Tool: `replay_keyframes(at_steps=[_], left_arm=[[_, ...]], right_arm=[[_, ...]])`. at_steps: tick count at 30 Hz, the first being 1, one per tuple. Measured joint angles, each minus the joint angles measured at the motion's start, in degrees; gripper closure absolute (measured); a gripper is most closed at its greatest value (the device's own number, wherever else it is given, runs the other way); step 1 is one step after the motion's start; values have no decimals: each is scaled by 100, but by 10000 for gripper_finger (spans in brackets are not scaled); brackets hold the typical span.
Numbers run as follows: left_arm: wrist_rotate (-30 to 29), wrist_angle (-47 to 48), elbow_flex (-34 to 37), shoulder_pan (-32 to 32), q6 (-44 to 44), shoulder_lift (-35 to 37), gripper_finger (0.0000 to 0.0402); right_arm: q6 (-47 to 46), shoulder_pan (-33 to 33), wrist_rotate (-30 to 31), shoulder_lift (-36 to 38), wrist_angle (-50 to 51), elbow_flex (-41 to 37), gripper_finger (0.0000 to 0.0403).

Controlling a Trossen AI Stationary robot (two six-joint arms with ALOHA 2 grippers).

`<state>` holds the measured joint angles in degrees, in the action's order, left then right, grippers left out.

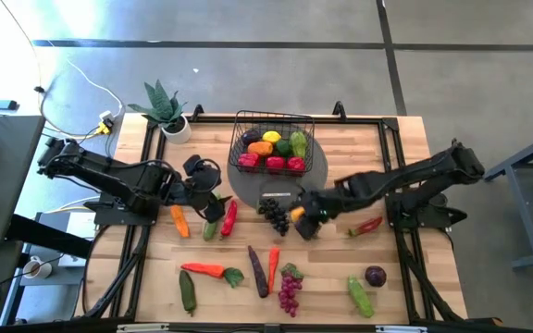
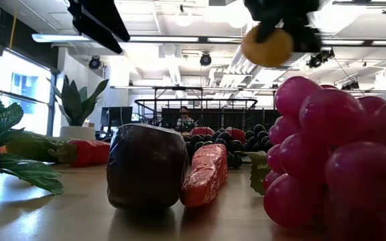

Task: Build produce basket
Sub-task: Put the yellow lemon into the wire basket

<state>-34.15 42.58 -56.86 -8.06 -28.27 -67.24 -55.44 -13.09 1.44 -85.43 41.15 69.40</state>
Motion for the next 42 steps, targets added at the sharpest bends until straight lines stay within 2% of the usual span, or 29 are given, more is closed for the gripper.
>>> replay_keyframes(at_steps=[9,22,29,37,42], left_arm=[[2,-1,0,377,0,0,5],[-47,-118,0,1025,0,0,5],[-123,-548,0,1414,0,0,5],[-127,-834,-2,1872,87,0,5],[-127,-829,-2,2111,90,0,5]], right_arm=[[974,1058,461,0,-785,394,242],[2697,2626,452,0,-1852,420,242],[3561,3444,610,-12,-2755,396,242],[4625,4015,704,-500,-3445,390,242],[5157,4165,294,-997,-3567,383,242]])
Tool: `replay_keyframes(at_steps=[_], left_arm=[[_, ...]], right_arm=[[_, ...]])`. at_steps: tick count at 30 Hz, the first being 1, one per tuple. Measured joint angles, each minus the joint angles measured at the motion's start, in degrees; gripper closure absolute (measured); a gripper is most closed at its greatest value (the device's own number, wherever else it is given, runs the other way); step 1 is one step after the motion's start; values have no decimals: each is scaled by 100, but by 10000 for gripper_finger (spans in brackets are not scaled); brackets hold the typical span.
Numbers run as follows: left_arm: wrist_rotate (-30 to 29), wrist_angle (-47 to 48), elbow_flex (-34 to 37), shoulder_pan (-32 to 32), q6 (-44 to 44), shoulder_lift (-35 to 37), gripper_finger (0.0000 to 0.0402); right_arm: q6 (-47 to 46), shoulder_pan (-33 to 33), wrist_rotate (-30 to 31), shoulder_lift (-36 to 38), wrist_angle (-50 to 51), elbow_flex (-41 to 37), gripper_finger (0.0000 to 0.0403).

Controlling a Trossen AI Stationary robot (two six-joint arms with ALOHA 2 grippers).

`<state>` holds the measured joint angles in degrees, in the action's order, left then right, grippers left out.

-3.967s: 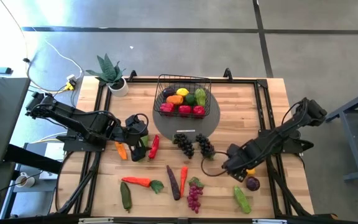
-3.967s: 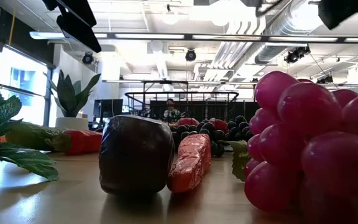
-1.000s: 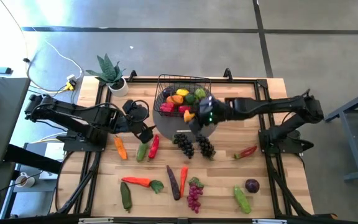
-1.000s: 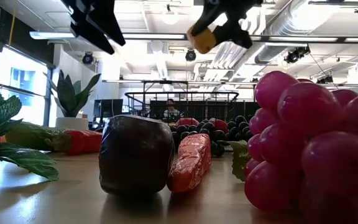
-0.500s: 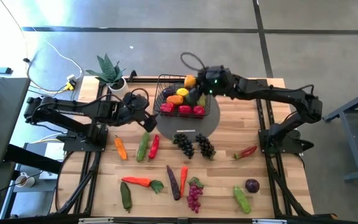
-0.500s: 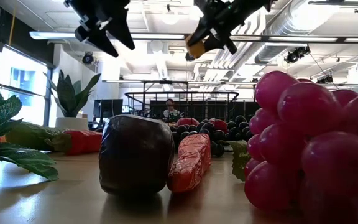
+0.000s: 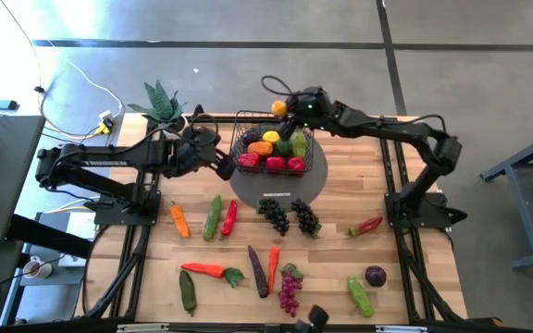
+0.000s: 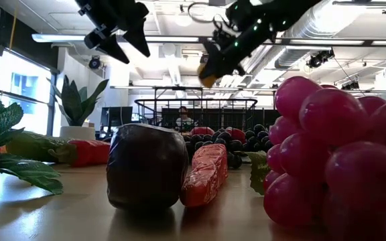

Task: Build produce basket
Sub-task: Put the yellow lemon into the wire basket

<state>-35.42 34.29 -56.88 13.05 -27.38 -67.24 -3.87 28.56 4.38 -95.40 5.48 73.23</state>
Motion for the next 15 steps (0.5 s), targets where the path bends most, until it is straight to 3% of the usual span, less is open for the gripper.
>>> replay_keyframes(at_steps=[6,15], left_arm=[[0,4,0,182,0,0,5],[10,8,0,237,0,0,5]], right_arm=[[627,114,-621,-529,-2,-2,242],[727,225,-792,-1009,69,-2,226]])
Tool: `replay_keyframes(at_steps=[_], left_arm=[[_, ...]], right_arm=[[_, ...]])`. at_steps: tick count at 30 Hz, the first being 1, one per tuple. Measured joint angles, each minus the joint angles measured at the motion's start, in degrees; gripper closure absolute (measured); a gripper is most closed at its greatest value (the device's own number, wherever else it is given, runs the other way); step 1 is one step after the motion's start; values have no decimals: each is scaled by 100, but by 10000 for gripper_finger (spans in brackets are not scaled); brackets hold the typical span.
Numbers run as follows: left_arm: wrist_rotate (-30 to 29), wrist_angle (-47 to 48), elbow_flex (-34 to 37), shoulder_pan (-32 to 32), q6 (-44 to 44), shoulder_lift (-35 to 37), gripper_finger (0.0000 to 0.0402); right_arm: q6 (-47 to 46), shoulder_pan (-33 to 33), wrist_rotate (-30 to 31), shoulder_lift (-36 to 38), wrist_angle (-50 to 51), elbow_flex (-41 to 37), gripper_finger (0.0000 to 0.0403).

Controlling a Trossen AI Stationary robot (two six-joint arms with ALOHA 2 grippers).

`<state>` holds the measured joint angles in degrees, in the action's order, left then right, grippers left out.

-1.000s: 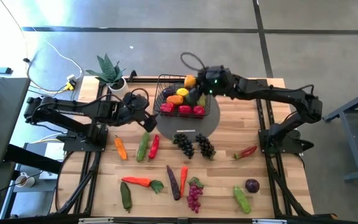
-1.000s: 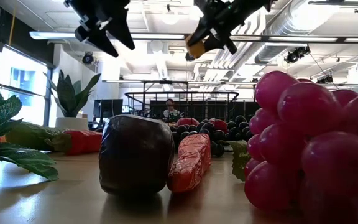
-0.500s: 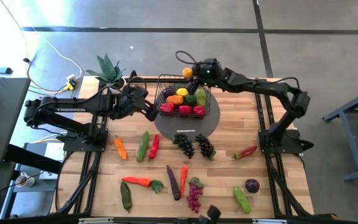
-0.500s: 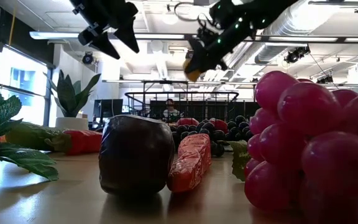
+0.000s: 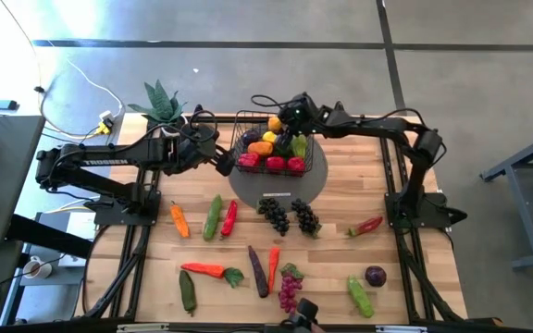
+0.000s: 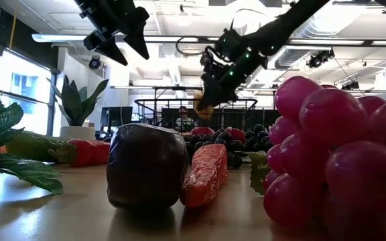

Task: Build produce basket
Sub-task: Put the yellow lemon into the wire basket, then put the green chilli pepper into the wire basket

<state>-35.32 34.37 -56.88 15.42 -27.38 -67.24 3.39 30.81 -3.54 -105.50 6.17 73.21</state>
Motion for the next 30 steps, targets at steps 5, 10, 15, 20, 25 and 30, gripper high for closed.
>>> replay_keyframes(at_steps=[5,10,15,20,25,30], left_arm=[[5,-1,0,0,-79,0,5],[-1,-2,0,0,-94,0,5],[-3,-5,0,0,-99,-4,5],[-6,-7,0,0,-111,-4,5],[-4,-4,0,0,-96,-4,5],[1,2,0,-2,-94,-4,5]], right_arm=[[-34,-7,214,-179,44,0,202],[-11,-79,475,-220,68,-2,180],[56,-83,487,-220,127,-2,147],[161,-83,567,-210,146,-2,123],[158,-94,670,-89,920,296,121],[-212,-140,651,-70,1810,732,120]])
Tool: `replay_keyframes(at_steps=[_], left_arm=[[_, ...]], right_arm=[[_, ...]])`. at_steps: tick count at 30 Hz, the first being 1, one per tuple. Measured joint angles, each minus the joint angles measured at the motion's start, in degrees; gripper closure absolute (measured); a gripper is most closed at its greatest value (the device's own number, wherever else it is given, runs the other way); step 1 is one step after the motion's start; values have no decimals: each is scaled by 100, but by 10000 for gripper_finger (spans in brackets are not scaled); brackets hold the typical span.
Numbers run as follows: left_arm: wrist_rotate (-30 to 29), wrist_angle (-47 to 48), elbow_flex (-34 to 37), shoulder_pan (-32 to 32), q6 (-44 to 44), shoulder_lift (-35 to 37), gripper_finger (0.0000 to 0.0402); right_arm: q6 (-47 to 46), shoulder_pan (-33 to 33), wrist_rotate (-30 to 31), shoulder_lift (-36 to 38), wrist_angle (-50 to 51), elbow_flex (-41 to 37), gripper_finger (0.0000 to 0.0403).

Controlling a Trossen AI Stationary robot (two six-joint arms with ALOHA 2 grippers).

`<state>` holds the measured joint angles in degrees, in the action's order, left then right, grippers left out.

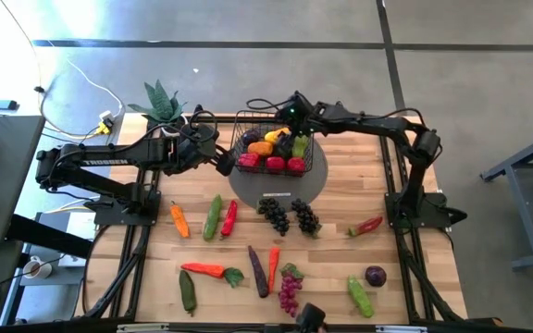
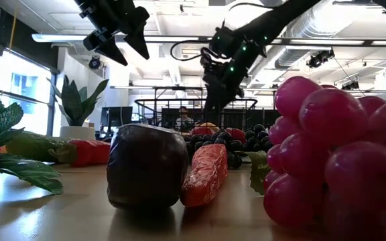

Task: Build produce basket
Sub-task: Put the green chilli pepper into the wire basket

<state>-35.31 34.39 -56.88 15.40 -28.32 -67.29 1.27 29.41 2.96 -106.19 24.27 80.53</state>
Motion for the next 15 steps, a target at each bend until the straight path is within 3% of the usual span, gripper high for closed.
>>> replay_keyframes(at_steps=[15], left_arm=[[514,18,0,-61,533,0,5]], right_arm=[[-1066,-719,0,359,1068,416,121]])
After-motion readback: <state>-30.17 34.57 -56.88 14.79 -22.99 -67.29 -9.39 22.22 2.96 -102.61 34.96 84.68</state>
